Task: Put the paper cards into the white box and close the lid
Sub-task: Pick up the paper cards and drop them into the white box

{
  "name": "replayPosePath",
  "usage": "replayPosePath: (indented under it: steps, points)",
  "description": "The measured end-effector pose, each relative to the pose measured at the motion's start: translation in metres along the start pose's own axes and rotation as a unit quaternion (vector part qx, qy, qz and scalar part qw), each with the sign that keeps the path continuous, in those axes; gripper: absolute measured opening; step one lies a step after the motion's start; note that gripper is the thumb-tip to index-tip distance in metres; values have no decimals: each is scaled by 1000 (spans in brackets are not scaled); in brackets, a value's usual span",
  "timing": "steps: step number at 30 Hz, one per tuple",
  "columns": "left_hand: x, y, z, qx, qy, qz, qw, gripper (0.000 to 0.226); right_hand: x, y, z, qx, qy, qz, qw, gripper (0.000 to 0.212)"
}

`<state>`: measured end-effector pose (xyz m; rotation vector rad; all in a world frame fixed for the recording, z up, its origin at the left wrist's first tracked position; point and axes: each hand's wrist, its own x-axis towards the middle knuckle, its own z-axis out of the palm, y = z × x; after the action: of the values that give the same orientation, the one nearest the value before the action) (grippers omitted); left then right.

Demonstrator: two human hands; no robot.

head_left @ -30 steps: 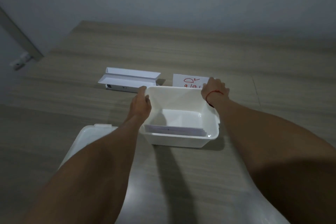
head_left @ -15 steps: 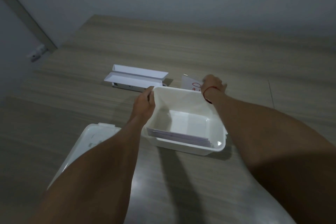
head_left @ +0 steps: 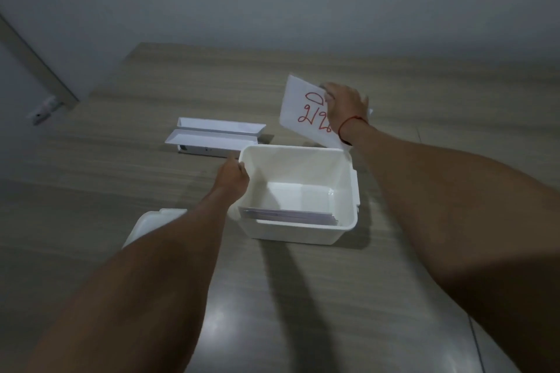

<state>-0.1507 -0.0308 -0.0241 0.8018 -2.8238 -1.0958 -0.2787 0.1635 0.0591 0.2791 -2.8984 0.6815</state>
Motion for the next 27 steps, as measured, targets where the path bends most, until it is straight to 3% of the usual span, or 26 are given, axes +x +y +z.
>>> replayPosePath:
  steps: [7, 16, 20, 27]
  points:
    - [-19, 3, -9, 10, -45, -19, 999, 42, -33, -5, -34, 21, 41, 5, 999, 37]
    - [-30, 2, -12, -12, -53, 12, 998, 41, -67, -16, -25, 21, -65, -22, 997, 32]
    - [-29, 2, -8, -38, -63, -23, 997, 36, -72, -22, -20, 45, -93, 5, 995, 33]
    - [-29, 6, -1, -55, -51, -24, 997, 36, -105, -5, 9, 119, -234, 74, 962, 30]
